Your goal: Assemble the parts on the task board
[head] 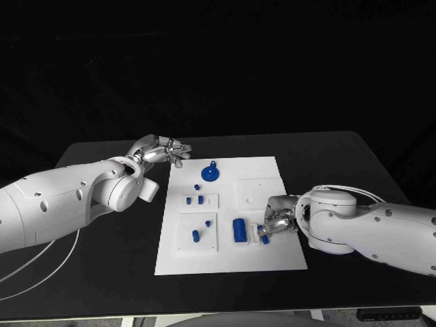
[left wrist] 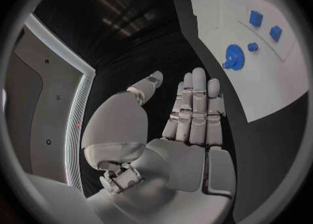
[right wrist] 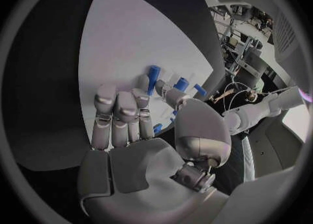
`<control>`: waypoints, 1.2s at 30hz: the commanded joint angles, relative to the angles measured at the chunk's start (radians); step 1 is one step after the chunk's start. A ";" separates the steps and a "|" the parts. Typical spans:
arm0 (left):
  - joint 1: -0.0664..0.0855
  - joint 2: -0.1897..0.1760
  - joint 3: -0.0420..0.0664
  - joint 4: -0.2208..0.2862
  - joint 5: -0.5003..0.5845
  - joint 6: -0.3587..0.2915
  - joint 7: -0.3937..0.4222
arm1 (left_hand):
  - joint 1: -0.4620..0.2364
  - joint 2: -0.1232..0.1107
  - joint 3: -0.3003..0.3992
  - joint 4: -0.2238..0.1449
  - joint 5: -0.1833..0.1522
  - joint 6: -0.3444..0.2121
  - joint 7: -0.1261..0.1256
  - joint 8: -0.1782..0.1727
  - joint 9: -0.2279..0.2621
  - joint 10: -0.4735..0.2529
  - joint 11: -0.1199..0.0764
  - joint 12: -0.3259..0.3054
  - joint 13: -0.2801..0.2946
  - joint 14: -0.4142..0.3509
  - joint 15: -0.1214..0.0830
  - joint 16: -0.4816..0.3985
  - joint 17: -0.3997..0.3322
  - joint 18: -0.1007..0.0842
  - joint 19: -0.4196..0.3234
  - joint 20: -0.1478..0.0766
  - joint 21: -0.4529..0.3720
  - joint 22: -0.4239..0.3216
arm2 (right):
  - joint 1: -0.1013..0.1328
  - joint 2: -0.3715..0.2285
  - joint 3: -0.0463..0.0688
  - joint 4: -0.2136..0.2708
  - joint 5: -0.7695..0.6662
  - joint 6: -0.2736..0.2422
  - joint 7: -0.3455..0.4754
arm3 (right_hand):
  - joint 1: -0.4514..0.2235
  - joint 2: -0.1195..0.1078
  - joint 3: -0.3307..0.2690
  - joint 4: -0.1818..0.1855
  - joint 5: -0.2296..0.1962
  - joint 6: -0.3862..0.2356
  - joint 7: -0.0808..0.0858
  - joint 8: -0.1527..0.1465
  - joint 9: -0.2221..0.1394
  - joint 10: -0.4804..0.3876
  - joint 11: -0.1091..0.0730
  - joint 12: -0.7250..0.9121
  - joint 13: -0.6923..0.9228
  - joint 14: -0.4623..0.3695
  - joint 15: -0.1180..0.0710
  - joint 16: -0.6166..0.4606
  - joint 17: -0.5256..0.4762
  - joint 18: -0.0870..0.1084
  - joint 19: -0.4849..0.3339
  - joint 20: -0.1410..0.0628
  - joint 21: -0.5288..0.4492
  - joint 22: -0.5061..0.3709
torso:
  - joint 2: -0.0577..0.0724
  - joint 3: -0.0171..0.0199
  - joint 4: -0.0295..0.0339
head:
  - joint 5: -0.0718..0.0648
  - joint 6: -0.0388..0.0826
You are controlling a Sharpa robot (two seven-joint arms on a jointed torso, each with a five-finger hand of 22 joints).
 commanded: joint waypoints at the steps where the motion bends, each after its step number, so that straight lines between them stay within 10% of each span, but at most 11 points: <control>1: 0.001 0.000 0.001 0.003 -0.003 0.013 0.005 | 0.004 0.010 0.002 -0.001 0.004 -0.005 -0.001 0.005 -0.002 -0.005 -0.002 0.000 0.001 0.007 0.003 -0.006 0.001 0.014 0.006 -0.005 -0.007 0.002 | -0.009 -0.009 -0.009 -0.011 -0.057 0.050 -0.048 | 0.005 0.005 -0.001 -0.005 -0.003 -0.002 0.008 -0.012 -0.020 0.007 0.003 0.002 0.001 0.000 -0.004 0.004 -0.001 0.014 -0.002 0.006 0.003 0.005 | 0.000 0.0005 0.0005 | 0.001 0.000; 9: 0.001 -0.002 0.001 0.002 -0.003 0.013 0.004 | 0.003 0.010 0.001 -0.001 0.003 -0.005 -0.001 0.005 -0.002 -0.005 -0.002 0.000 0.001 0.007 0.003 -0.006 0.002 0.014 0.006 -0.005 -0.007 0.002 | -0.008 -0.035 -0.009 -0.004 -0.137 0.053 -0.048 | -0.002 -0.012 -0.002 -0.012 -0.004 -0.001 0.008 -0.014 -0.022 0.008 0.003 0.001 0.001 0.001 -0.003 0.004 -0.002 0.014 -0.001 0.008 0.002 0.004 | 0.000 0.0004 -0.0007 | 0.001 0.001; 17: 0.001 -0.002 0.001 0.002 -0.003 0.014 0.001 | 0.003 0.010 0.001 -0.001 0.003 -0.005 -0.001 0.006 -0.002 -0.005 -0.002 0.000 0.001 0.007 0.003 -0.006 0.002 0.014 0.006 -0.005 -0.007 0.002 | 0.005 -0.039 -0.009 -0.004 -0.229 0.057 -0.041 | -0.019 -0.081 0.021 0.038 -0.005 -0.029 0.020 -0.032 -0.028 -0.012 0.015 -0.010 0.000 -0.003 0.004 -0.006 -0.009 0.014 -0.006 0.011 -0.008 -0.003 | 0.000 0.0011 -0.0011 | 0.000 0.001; 24: 0.001 0.000 0.001 0.002 -0.003 0.018 -0.002 | 0.003 0.010 0.001 -0.001 0.003 -0.005 -0.001 0.006 -0.002 -0.005 -0.002 0.000 0.001 0.008 0.003 -0.006 0.002 0.014 0.007 -0.005 -0.007 0.003 | 0.011 -0.023 -0.010 -0.003 -0.378 0.160 -0.045 | -0.048 -0.134 -0.004 0.088 -0.004 -0.099 0.046 -0.066 -0.037 -0.056 0.040 -0.016 0.005 -0.031 0.026 -0.021 -0.013 0.014 -0.039 0.020 -0.026 -0.004 | 0.000 0.0007 -0.0011 | -0.001 0.002; 36: 0.001 0.000 0.001 0.002 -0.004 0.021 -0.005 | 0.002 0.010 0.000 0.000 0.003 -0.006 -0.001 0.005 -0.002 -0.005 -0.002 0.000 0.002 0.008 0.003 -0.007 0.003 0.014 0.007 -0.005 -0.008 0.003 | 0.011 -0.004 -0.016 0.014 -0.445 0.202 -0.041 | -0.002 -0.146 -0.043 0.081 -0.005 -0.113 0.052 -0.068 -0.034 -0.075 0.046 -0.005 0.010 -0.043 0.032 -0.019 -0.008 0.014 -0.057 0.023 -0.027 0.002 | 0.000 -0.0001 0.0005 | -0.004 0.002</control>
